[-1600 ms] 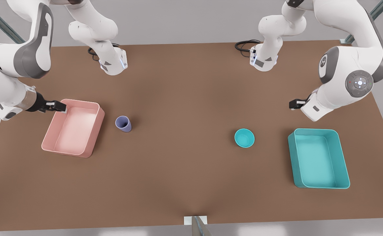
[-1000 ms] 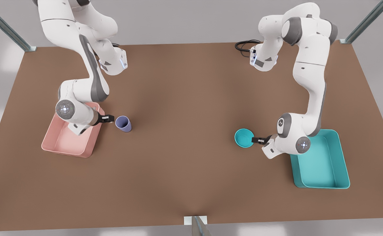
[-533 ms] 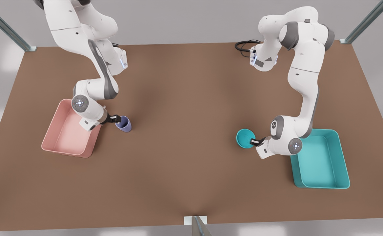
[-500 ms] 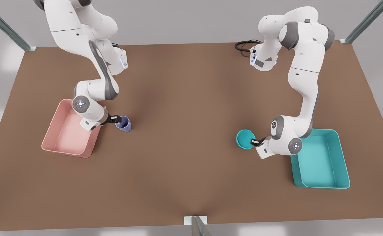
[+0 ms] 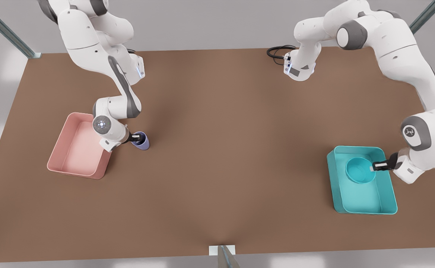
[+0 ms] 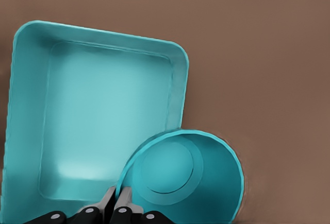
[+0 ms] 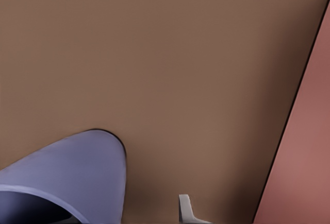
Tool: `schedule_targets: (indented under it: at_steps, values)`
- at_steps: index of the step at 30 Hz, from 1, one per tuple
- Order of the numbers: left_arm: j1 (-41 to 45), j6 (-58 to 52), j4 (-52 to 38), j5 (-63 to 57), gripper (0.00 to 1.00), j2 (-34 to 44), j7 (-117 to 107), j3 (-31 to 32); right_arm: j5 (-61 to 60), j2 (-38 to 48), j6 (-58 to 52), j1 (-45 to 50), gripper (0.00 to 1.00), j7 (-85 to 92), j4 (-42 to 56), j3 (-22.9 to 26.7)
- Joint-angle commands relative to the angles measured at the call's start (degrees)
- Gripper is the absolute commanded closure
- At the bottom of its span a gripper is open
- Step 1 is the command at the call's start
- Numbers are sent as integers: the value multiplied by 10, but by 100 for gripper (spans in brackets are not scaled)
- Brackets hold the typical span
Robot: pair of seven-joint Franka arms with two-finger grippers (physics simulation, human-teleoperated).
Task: Put the bowls and cups in different boxes
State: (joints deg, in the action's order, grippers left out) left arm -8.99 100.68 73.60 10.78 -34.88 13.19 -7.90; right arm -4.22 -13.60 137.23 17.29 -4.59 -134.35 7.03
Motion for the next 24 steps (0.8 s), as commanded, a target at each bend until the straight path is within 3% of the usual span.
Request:
schedule_targets:
  at_steps: [1,4,8,12,13,14,17,19,21,24]
  values:
    - [-13,-33,-11,2,79,-20,0,-19,0,-5,8,0,45,-3,1,0]
    - [-38,7,-21,5,79,-62,1,-20,0,-6,7,0,79,-3,5,0]
    - [-30,130,16,2,79,-119,45,-19,-16,9,-7,0,79,-5,12,0]
    - [-31,146,17,3,79,-151,46,-18,-19,68,-183,-71,79,76,158,6]
    - [-31,143,17,4,36,-149,47,-18,-19,67,-228,-103,79,135,201,7]
    - [-31,137,17,3,0,-138,46,-12,-10,67,-244,-132,79,173,218,9]
    - [-28,69,16,-8,0,-89,39,-12,24,60,-252,-200,79,224,233,10]
    - [25,-39,16,-29,0,3,-72,-1,25,35,-253,-251,79,289,252,10]
    - [92,-138,16,-131,0,103,-145,65,25,1,-243,-259,79,295,253,11]
    - [112,-188,16,-139,0,184,-214,110,23,-56,-168,-263,79,293,251,10]
